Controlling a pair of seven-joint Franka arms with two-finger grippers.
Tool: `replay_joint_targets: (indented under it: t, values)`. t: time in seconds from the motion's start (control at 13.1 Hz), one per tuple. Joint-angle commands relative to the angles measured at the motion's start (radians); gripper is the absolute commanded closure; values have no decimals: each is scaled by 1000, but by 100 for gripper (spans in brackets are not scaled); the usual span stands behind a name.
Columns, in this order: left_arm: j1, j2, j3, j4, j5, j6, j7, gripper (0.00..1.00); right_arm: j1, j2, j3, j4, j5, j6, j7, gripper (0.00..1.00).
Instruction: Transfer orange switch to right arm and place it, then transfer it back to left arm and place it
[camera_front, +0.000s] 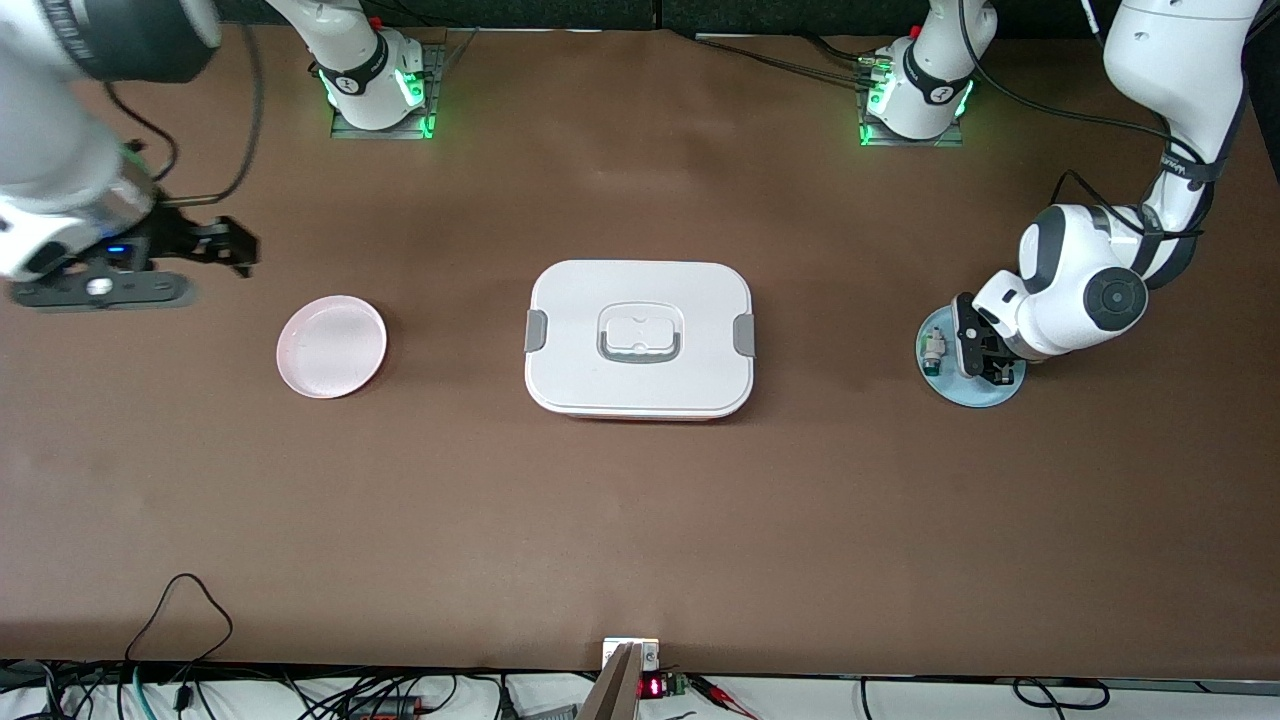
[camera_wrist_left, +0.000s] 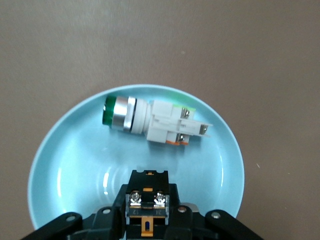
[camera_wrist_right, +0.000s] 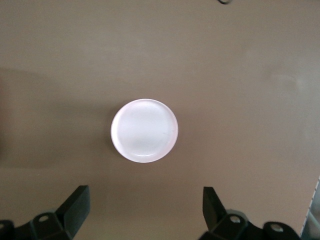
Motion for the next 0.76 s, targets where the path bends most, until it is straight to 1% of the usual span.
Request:
replay_joint_targets:
  t: [0.0, 0.08, 0.15, 0.23, 0.31, 0.38, 0.53, 0.61, 0.69]
  values:
    - [14, 1, 2, -13, 31, 29, -39, 100, -13, -9, -66, 15, 72, 3, 16, 0]
    - [14, 4, 2, -14, 42, 29, -43, 100, -11, -12, -116, 15, 146, 3, 27, 0]
    - [14, 7, 2, -14, 44, 29, -50, 100, -7, -18, -162, 15, 197, 3, 36, 0]
    - [14, 7, 2, -13, 45, 28, -51, 90, -4, -19, -190, 15, 196, 1, 26, 0]
    - [14, 7, 0, -13, 45, 28, -50, 54, -5, -30, -196, 15, 191, -11, 20, 0]
    - [16, 9, 0, -13, 45, 26, -50, 1, -2, -36, -210, 10, 176, -26, 18, 0]
    - [16, 7, 0, -8, 45, 22, -50, 0, 1, -53, -215, -14, 151, -26, -38, 0]
    - [16, 1, 0, -5, 45, 17, -50, 0, 22, -52, -233, -20, 145, -13, -55, 0]
    - [16, -14, 1, 0, 45, 5, -51, 0, 57, -52, -270, -24, 141, 0, -56, 0]
